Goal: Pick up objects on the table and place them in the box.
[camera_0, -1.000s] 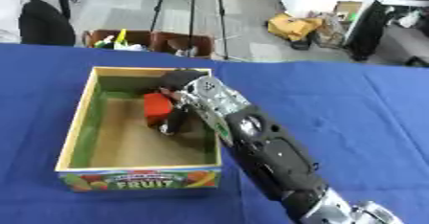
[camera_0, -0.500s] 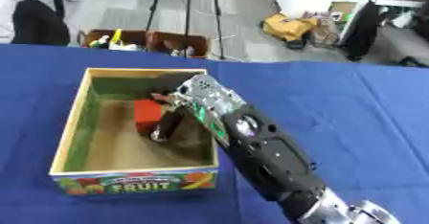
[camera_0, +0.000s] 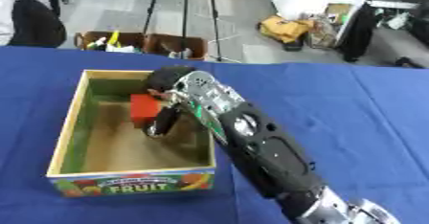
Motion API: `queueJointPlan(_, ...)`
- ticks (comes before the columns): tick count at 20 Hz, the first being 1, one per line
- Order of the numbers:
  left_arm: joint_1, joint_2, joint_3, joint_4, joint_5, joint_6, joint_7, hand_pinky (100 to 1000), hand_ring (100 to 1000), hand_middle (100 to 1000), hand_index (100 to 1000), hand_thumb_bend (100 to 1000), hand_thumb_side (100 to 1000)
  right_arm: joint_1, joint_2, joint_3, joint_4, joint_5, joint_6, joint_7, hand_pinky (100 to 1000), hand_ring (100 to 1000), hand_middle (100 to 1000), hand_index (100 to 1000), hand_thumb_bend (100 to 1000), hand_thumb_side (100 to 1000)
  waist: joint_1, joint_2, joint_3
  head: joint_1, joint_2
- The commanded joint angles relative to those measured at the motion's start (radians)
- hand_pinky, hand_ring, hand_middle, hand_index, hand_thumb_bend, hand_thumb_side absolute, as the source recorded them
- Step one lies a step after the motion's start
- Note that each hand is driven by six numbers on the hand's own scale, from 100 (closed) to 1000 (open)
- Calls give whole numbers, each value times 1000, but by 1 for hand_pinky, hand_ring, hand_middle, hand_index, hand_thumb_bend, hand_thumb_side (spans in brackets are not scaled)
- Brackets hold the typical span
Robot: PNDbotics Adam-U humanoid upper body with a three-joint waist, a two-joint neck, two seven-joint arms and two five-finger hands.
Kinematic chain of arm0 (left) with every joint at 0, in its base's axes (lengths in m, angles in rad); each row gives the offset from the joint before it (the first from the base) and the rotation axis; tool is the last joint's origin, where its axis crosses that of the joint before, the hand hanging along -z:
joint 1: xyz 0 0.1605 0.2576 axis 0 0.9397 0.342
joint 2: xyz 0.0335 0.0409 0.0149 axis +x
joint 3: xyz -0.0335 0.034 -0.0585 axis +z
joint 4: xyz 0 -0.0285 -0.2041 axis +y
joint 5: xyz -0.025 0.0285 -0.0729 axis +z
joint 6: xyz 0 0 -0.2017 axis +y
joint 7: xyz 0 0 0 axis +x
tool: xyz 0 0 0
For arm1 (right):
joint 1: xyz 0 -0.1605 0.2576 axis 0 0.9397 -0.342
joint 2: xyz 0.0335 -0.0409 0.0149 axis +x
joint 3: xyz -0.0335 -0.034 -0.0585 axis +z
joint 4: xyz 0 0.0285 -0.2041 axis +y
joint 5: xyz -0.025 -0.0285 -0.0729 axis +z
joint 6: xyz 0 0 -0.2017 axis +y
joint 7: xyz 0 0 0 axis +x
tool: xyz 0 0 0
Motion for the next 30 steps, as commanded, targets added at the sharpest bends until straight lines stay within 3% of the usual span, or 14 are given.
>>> queueJointPlan(1,-7,9,0,-20,5,0,-4,372,665,566,527,100,887,-31,-19,2,-39,16,-9,4,632,869,804,769,212,553,10,-30,0,-9,-11)
queueJointPlan(4,-6,9,1,-20,5,0,-5,372,665,566,527,100,887,-32,-20,2,-48,15,-18,16,638,877,812,780,258,552,11,-32,-1,-15,-11)
queueJointPlan(8,-6,8,1,-20,5,0,-6,371,665,566,526,100,886,-30,-18,6,-37,7,-49,56,666,908,842,814,445,548,12,-32,1,-27,-11)
queueJointPlan(11,-4,8,3,-20,5,1,-4,371,666,566,527,100,885,-31,-21,2,-33,2,-72,97,690,942,885,868,655,546,12,-32,0,-32,-12)
queueJointPlan(12,-5,8,2,-20,5,1,-4,371,666,565,526,100,885,-32,-22,1,-37,2,-76,107,692,944,890,876,668,546,13,-33,-1,-33,-13)
queueJointPlan(23,0,8,4,-20,4,2,-3,371,665,565,525,100,883,-34,-43,-15,-140,-24,-67,98,682,923,858,851,553,595,17,-39,-7,-33,-10)
queueJointPlan(29,4,9,8,-20,2,2,1,371,666,566,525,100,883,-25,-91,-52,-280,-105,-54,76,679,905,838,854,524,645,18,-42,-20,17,6)
queueJointPlan(30,4,9,9,-20,1,2,2,371,666,566,525,100,883,-22,-100,-60,-305,-120,-52,71,677,902,835,854,470,659,19,-43,-23,29,8)
